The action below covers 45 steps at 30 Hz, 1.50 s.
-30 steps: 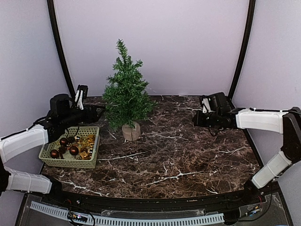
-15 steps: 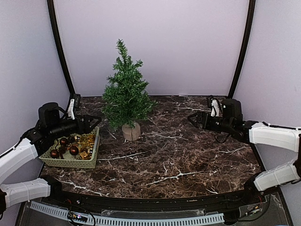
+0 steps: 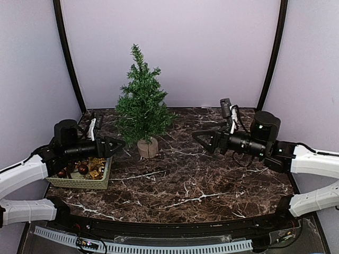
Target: Decorate the small christmas tree
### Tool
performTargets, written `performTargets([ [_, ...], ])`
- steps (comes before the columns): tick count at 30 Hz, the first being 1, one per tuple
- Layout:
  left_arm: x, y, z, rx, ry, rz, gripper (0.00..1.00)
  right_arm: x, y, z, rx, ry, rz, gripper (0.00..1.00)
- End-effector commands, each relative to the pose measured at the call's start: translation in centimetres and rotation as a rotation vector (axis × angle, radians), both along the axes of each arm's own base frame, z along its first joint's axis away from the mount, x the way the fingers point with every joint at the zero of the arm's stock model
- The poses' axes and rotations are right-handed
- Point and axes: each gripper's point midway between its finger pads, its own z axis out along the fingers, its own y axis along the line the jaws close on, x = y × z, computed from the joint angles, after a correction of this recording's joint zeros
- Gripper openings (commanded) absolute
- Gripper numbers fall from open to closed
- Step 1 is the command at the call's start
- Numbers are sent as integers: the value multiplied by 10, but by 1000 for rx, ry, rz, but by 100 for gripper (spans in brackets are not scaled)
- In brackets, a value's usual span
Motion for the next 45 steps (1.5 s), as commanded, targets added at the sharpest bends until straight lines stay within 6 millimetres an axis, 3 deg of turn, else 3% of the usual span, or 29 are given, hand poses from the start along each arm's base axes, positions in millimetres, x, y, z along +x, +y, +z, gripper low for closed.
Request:
performTargets([
  [1, 8, -1, 2, -45, 4, 47, 80, 2, 38, 5, -47, -130, -18, 89],
  [5, 10, -1, 5, -67, 9, 72, 77, 28, 61, -36, -169, -115, -52, 88],
  [8, 11, -1, 8, -75, 5, 76, 74, 44, 74, -51, -200, -70, -29, 88],
  [15, 11, -1, 6, -71, 14, 83, 74, 49, 109, -86, -269, -21, 101, 87],
  [20, 10, -5, 5, -78, 25, 61, 76, 76, 109, -114, -340, -8, 14, 77],
  [27, 10, -11, 4, -88, 36, 45, 78, 101, 113, -138, -355, 2, -4, 69],
  [33, 11, -16, 1, -92, 48, 33, 78, 110, 124, -150, -357, 2, 14, 52],
  [38, 13, -23, -5, -94, 62, 23, 77, 115, 124, -143, -331, -3, -1, 11],
  [40, 15, -24, -7, -90, 67, 29, 75, 113, 118, -137, -319, 2, -16, 0],
  [42, 17, -25, -8, -88, 67, 39, 69, 110, 109, -134, -323, 17, -41, 0],
  [44, 20, -25, -8, -93, 62, 51, 57, 106, 96, -131, -328, 35, -72, 0],
  [45, 22, -24, -7, -92, 58, 63, 45, 101, 86, -130, -330, 47, -93, 0],
])
